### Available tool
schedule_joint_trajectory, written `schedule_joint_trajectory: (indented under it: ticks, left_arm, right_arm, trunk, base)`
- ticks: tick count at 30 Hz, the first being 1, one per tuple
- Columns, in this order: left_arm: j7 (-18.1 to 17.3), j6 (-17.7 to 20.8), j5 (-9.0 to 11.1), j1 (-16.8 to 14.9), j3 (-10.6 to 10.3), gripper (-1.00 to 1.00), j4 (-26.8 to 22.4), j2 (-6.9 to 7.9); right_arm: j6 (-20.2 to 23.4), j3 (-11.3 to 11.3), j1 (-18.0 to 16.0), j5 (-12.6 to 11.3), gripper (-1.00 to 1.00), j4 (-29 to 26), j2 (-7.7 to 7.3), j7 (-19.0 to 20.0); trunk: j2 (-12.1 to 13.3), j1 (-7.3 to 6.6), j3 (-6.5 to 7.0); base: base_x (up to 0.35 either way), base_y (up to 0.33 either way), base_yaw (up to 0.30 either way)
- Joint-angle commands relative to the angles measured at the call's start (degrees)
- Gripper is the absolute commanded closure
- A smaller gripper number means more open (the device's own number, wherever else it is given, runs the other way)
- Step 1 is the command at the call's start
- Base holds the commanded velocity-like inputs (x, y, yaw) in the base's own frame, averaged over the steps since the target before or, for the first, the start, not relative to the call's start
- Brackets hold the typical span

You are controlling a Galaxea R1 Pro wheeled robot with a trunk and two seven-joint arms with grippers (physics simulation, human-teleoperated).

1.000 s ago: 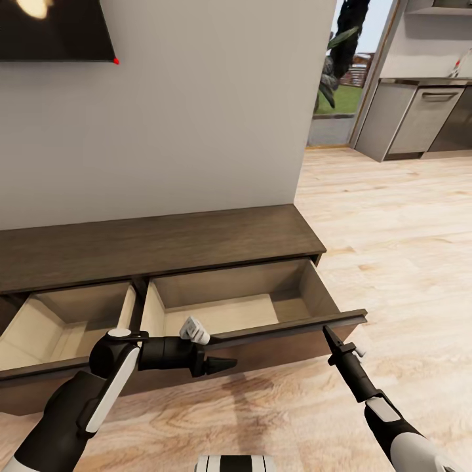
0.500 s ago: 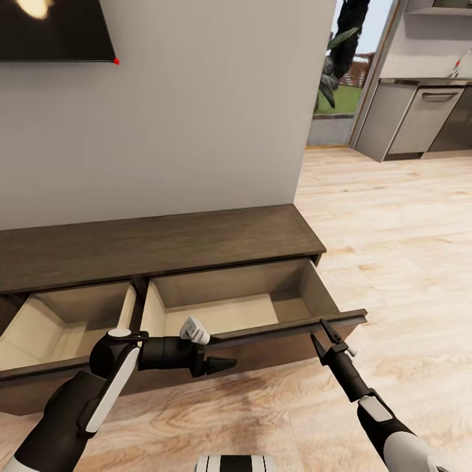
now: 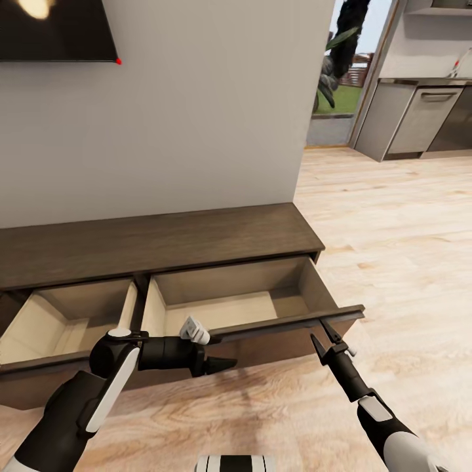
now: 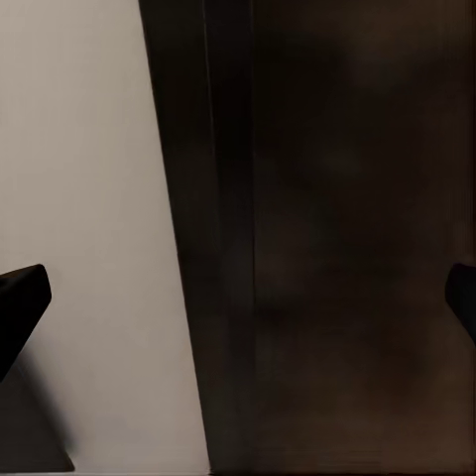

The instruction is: Place each of the two pumpkins and all three candles from the living room inside a cabinet in the living room (use any cabinet), then make sure every cabinet is closed, and position the cauldron so it is next to a table in the living room.

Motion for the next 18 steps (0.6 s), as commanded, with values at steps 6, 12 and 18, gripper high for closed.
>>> schedule_joint_trajectory:
  ticks: [6, 12, 18]
  left_arm:
    - [0.4, 0.3, 0.2, 0.0, 0.0, -1.0, 0.0, 0.03]
    - [1.2, 0.3, 0.2, 0.0, -0.1, -1.0, 0.0, 0.03]
    - [1.3, 0.3, 0.2, 0.0, -0.1, -1.0, 0.0, 0.03]
  right_arm:
    - [0.5, 0.1, 0.0, -0.4, -1.0, 0.0, -0.01, 0.1]
    - [0.5, 0.1, 0.0, -0.4, -1.0, 0.0, -0.01, 0.1]
    - [0.5, 0.1, 0.0, -0.4, -1.0, 0.0, 0.02, 0.1]
  trunk:
    - [0.0, -0.02, -0.04]
    - [0.0, -0.02, -0.04]
    - [0.0, -0.02, -0.04]
  base:
    - [-0.094, 0.0, 0.0]
    - [-0.218, 0.0, 0.0]
    - [-0.158, 0.0, 0.0]
